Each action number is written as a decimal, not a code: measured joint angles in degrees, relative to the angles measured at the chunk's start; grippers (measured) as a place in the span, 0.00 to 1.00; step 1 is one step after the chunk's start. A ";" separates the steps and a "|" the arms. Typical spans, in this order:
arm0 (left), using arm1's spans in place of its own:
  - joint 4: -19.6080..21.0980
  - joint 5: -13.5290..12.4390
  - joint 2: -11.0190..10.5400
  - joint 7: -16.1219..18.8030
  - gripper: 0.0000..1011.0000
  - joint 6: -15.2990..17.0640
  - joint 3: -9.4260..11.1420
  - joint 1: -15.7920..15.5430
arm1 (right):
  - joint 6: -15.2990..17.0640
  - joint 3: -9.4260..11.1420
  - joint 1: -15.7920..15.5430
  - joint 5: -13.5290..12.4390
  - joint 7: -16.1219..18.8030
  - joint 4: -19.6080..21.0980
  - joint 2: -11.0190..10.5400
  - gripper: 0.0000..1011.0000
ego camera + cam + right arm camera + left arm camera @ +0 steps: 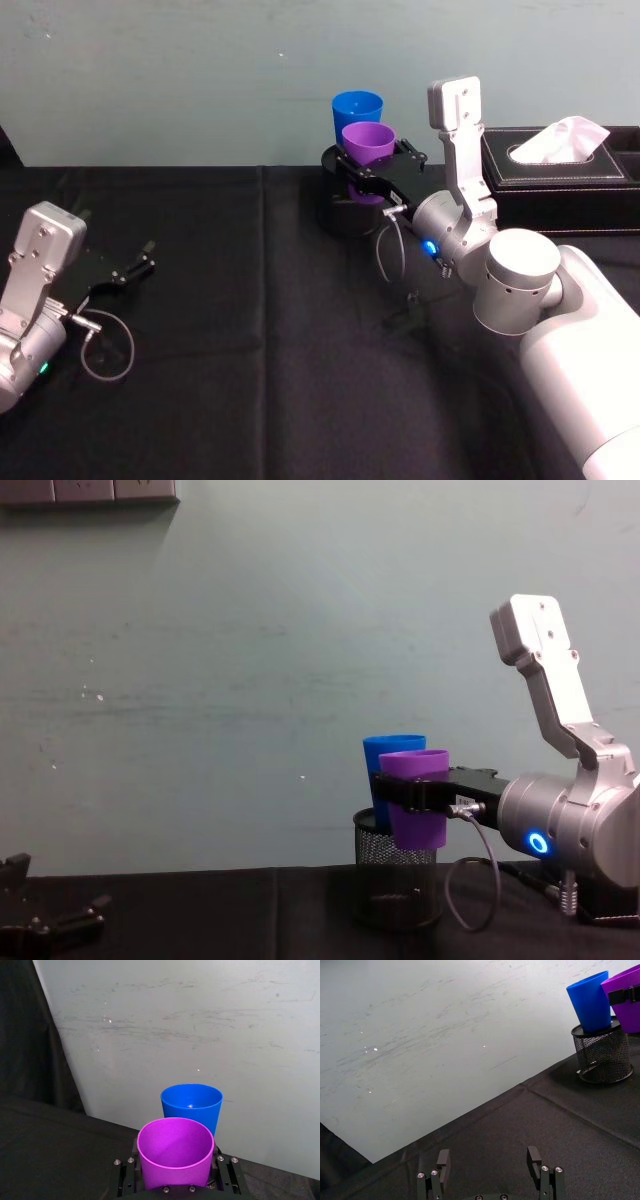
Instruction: Pick up one cup with a gripper and tap it against the other cup.
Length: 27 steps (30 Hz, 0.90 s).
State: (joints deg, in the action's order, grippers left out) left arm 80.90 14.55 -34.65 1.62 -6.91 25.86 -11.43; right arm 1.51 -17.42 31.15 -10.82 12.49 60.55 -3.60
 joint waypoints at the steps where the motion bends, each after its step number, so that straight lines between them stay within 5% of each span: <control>1: 0.00 0.00 0.00 0.00 0.99 0.00 0.00 0.00 | 0.00 0.00 0.00 0.00 0.00 0.00 0.00 0.72; 27: 0.00 0.00 0.00 0.00 0.99 0.00 0.00 0.00 | 0.00 0.00 0.00 0.00 0.00 0.00 0.00 0.72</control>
State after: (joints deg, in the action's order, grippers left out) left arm 80.90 14.55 -34.65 1.62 -6.91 25.86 -11.43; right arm 1.51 -17.42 31.16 -10.82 12.49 60.55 -3.60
